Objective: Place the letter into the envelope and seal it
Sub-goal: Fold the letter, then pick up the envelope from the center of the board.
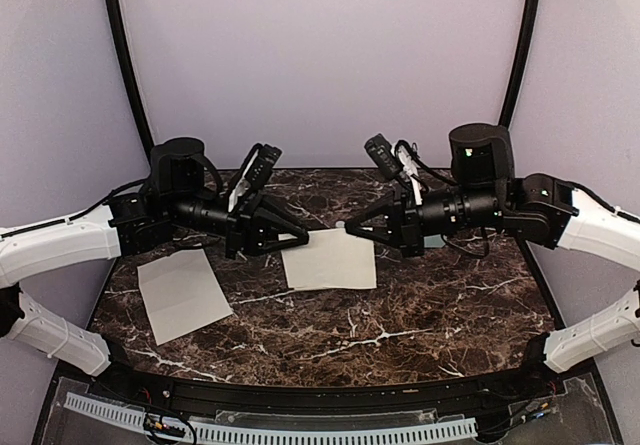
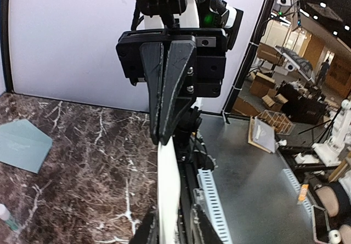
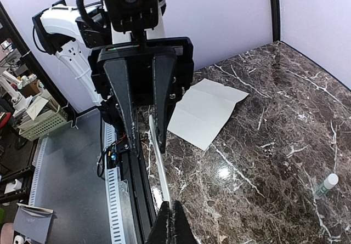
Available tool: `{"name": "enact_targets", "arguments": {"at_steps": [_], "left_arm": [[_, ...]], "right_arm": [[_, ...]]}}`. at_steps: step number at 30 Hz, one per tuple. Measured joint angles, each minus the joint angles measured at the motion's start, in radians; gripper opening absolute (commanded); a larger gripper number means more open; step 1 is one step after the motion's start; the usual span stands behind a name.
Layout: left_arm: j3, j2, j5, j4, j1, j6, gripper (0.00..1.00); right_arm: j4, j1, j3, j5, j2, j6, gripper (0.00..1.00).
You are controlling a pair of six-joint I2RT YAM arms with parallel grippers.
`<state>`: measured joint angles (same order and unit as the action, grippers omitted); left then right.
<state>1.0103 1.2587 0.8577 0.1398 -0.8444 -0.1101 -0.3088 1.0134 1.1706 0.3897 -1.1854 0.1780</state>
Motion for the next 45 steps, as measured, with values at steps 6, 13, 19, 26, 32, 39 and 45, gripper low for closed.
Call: {"name": "enact_targets", "arguments": {"at_steps": [6,13,19,26,32,39,45], "left_arm": [[0.0,0.0,-0.002,0.0,0.0,0.002,0.0],[0.0,0.001,-0.002,0.0,0.0,0.012,0.31],[0.001,0.019,-0.003,-0.026,0.0,0.024,0.36],[0.016,0.051,-0.007,-0.069,-0.01,0.042,0.22],[0.021,0.06,-0.01,-0.087,-0.013,0.055,0.15],[0.022,0.063,-0.011,-0.091,-0.013,0.062,0.0],[0.023,0.065,-0.022,-0.092,-0.014,0.062,0.0]], "right_arm": [[-0.006,0.0,0.0,-0.001,0.0,-0.001,0.0],[-0.008,0.0,0.0,-0.001,0.001,-0.002,0.0],[-0.035,-0.002,0.01,0.003,-0.009,-0.007,0.0],[-0.045,-0.002,0.013,0.011,-0.038,-0.017,0.0],[-0.051,-0.002,0.016,0.01,-0.04,-0.024,0.0],[-0.051,-0.002,0.017,0.01,-0.04,-0.024,0.0],[-0.05,-0.004,0.018,-0.025,-0.04,-0.006,0.61]]}}
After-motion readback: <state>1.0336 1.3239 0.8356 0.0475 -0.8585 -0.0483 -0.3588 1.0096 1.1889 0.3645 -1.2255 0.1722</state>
